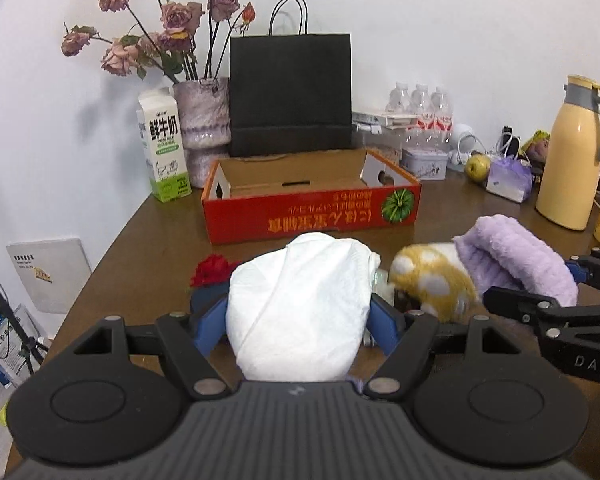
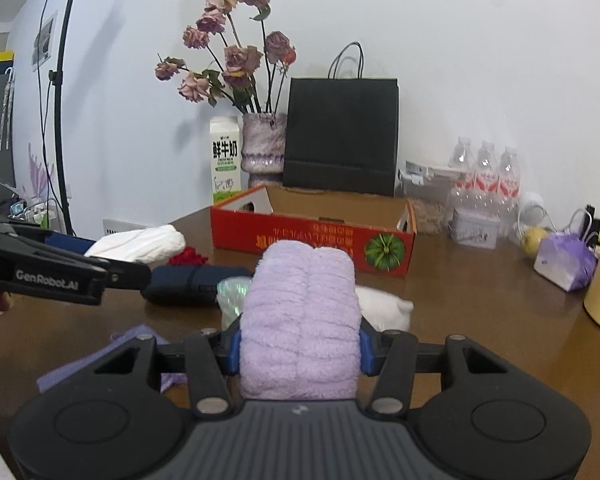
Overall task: Organize objects
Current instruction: 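Carry the white cloth and lavender towel toward the cardboard box with both grippers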
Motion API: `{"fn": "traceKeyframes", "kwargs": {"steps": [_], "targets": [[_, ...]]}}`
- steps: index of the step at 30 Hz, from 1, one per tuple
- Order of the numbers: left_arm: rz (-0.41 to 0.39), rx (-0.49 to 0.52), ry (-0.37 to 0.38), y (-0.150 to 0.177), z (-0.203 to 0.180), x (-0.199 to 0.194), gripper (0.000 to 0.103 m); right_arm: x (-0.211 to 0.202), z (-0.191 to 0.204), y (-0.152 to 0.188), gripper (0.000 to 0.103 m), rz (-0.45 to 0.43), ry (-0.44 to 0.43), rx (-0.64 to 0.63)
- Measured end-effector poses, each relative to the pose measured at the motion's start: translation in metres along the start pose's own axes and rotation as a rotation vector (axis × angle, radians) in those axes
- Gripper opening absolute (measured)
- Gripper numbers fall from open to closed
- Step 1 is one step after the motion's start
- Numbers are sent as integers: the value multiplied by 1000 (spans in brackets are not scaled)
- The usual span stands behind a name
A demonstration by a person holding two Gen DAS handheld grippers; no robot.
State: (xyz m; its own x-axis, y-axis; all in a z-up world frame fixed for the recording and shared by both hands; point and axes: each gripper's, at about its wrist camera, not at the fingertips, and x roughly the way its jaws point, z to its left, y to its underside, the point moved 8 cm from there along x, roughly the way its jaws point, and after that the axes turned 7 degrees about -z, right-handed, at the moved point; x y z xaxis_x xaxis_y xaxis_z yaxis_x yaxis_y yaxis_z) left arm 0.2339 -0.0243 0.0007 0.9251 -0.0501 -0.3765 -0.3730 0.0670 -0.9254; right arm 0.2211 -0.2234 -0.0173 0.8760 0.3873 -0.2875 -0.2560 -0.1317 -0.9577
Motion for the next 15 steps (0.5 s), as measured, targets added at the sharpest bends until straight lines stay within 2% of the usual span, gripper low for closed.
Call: {"fn": "traceKeyframes", "kwargs": {"steps": [15], "targets": [[-31, -13, -26, -44, 1, 51, 74, 59, 2, -43, 50, -16, 4, -19]]}}
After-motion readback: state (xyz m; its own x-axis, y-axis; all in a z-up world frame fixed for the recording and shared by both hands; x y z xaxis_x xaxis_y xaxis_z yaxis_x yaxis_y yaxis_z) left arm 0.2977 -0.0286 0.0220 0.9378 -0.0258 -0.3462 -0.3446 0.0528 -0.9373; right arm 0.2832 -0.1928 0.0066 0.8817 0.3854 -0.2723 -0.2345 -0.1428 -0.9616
